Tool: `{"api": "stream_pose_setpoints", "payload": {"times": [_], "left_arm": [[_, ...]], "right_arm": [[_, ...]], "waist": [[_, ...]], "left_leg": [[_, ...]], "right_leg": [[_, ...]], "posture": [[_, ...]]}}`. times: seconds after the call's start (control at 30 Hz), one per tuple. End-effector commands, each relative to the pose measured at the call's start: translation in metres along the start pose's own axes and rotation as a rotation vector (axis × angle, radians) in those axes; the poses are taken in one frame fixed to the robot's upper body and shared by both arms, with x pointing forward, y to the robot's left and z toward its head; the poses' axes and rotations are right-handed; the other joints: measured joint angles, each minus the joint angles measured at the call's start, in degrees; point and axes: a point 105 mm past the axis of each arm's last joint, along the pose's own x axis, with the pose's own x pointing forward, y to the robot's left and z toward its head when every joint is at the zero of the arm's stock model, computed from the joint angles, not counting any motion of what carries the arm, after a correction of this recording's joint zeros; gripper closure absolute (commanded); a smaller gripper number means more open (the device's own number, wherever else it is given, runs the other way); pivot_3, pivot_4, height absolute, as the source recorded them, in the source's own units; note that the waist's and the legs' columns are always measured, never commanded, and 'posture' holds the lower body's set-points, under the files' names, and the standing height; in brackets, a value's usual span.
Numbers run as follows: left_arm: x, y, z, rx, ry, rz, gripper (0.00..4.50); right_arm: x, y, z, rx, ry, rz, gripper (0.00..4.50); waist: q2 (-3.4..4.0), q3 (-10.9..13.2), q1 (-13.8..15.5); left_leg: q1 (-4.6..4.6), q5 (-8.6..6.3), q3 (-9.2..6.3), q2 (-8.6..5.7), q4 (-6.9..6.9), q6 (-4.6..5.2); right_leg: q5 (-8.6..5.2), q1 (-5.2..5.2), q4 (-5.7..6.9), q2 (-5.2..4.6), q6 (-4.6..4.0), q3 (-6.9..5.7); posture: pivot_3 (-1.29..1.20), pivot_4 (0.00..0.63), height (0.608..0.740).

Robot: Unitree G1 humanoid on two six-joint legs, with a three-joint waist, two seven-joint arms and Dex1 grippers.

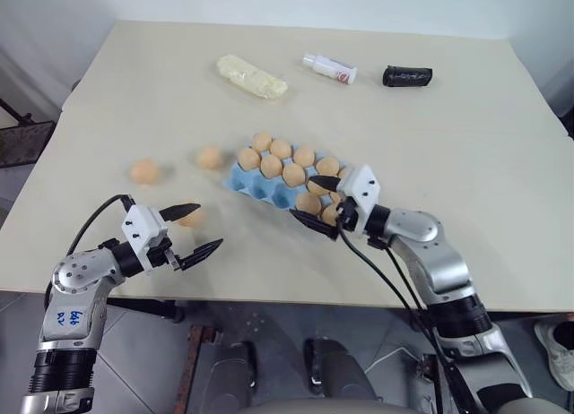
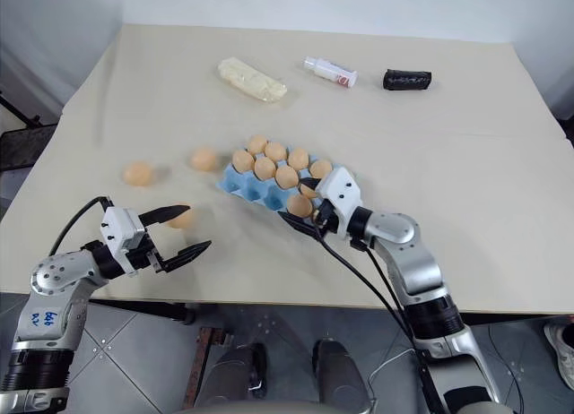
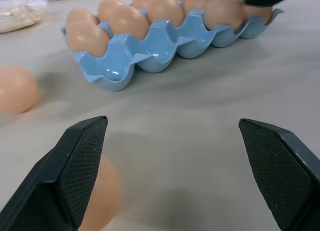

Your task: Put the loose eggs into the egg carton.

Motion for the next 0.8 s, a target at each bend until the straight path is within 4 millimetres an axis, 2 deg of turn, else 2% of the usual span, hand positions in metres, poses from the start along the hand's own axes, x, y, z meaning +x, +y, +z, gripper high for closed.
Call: {"api": "stream_pose_setpoints", "payload": {"times": [0.03,0.13,0.2,0.3,0.4,0.63,0.8], "left_arm": [[-0.009,0.008,0.009,0.034,-0.011,0.05,0.0],[-0.021,0.02,0.008,0.048,0.004,0.125,0.0],[-0.035,0.026,0.004,0.032,0.028,0.178,0.0],[-0.06,0.028,-0.011,0.012,0.098,0.222,0.0],[-0.07,0.032,-0.017,0.01,0.124,0.26,0.0],[-0.044,0.028,-0.01,0.007,0.069,0.223,0.0],[-0.002,0.031,-0.006,-0.013,0.002,0.207,0.0]], "right_arm": [[-0.026,0.012,0.02,-0.035,-0.073,0.088,0.02],[-0.048,0.021,0.019,-0.039,-0.073,0.144,0.02],[-0.06,0.025,0.022,-0.051,-0.098,0.168,0.02],[-0.07,0.024,0.022,-0.05,-0.09,0.162,0.02],[-0.074,0.021,0.02,-0.025,-0.081,0.145,0.02],[-0.072,0.007,0.019,-0.123,-0.09,0.046,0.02],[-0.071,0.015,0.014,-0.105,-0.077,0.068,0.02]], "waist": [[0.0,0.0,0.03],[-0.01,0.0,0.07],[0.0,0.0,-0.12],[0.0,0.0,-0.76],[0.0,0.0,-0.59],[0.0,0.0,0.3],[0.0,0.0,0.87]], "left_leg": [[0.0,0.0,0.0,0.0,0.01,0.0],[0.02,0.0,-0.02,0.0,0.04,0.03],[0.09,0.0,-0.06,0.01,0.06,0.04],[0.27,0.01,-0.02,0.05,0.05,0.03],[0.31,0.02,-0.06,0.05,0.05,0.01],[0.27,-0.11,-0.17,0.01,0.06,-0.27],[0.18,-0.01,-0.25,0.0,0.05,-0.1]], "right_leg": [[0.0,0.02,0.0,0.0,0.0,0.0],[0.0,0.12,-0.06,0.0,0.0,-0.03],[0.0,0.19,-0.06,0.0,0.0,-0.06],[0.0,0.29,0.0,0.01,0.0,-0.02],[-0.01,0.31,0.02,0.01,-0.03,-0.03],[0.03,0.45,-0.18,-0.2,-0.1,-0.23],[0.04,0.44,-0.24,-0.2,-0.1,-0.4]], "posture": [[0.0,0.15,0.74],[0.0,0.15,0.74],[0.0,0.15,0.74],[0.0,0.15,0.74],[0.0,0.15,0.74],[0.0,0.15,0.74],[0.0,0.15,0.74]]}}
